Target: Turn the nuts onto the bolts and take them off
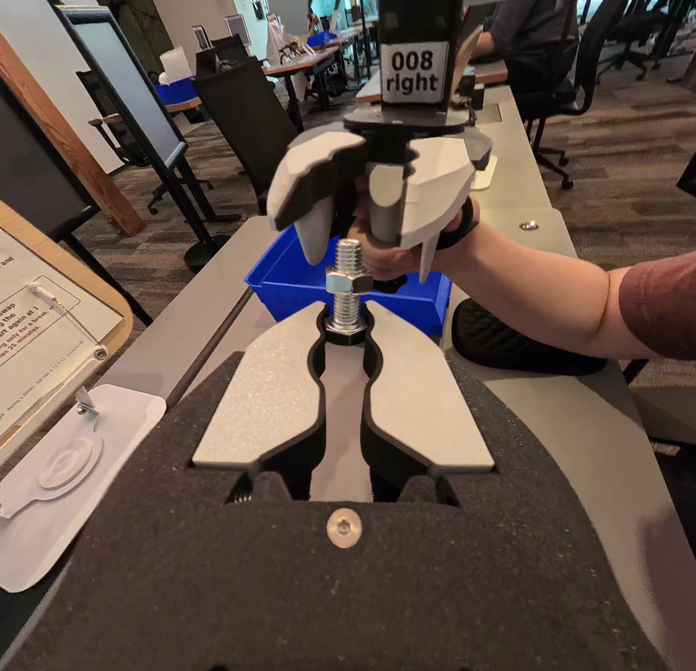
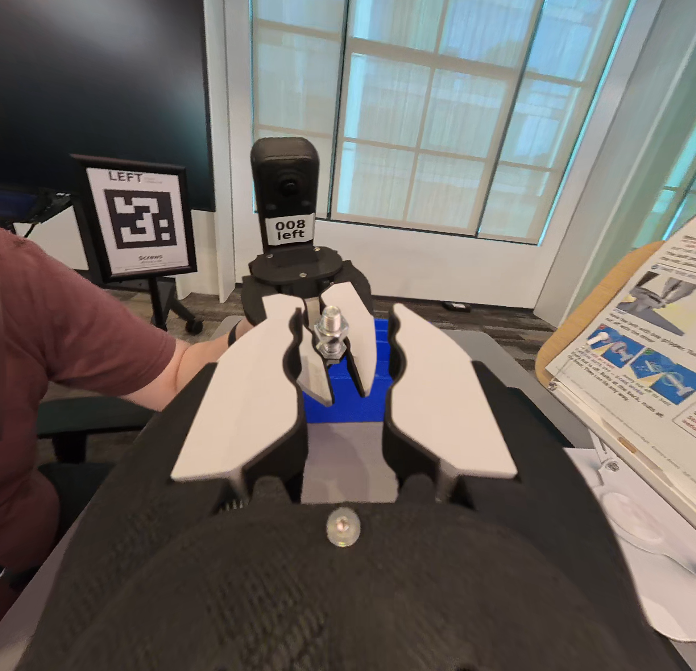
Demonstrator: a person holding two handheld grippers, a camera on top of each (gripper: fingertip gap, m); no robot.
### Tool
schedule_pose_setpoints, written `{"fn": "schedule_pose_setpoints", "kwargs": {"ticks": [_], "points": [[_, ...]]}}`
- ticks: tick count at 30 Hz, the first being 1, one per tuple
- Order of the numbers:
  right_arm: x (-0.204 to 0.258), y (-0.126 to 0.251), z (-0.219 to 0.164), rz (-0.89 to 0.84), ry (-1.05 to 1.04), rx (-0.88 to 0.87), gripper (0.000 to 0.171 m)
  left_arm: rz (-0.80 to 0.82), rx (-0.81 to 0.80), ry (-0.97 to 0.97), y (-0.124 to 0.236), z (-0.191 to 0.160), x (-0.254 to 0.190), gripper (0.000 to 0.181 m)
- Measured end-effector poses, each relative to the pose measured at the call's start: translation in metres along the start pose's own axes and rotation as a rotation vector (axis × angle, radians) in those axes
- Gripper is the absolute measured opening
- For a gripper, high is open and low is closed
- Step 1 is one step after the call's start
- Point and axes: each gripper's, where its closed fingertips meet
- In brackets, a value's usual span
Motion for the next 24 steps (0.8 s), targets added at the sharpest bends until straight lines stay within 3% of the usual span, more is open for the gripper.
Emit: {"fn": "schedule_pose_setpoints", "kwargs": {"ticks": [8, 16, 24], "points": [[-0.002, -0.012, -0.012, 0.053, -0.092, -0.03, 0.043, -0.084, -0.095, 0.11, -0.002, 0.01, -0.009, 0.015], [0.001, 0.001, -0.004, 0.115, -0.125, -0.082, 0.035, -0.199, -0.154, 0.189, 0.009, 0.023, -0.017, 0.015], [0.012, -0.009, -0.003, 0.137, -0.079, -0.047, 0.044, -0.215, -0.14, 0.157, 0.006, 0.021, -0.027, 0.015]]}}
Point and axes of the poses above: each gripper's, where its closed fingertips meet, y back along the fingers, z out of its top, x = y × z across the jaws, and after that the axes turned 11 degrees about z, right-handed
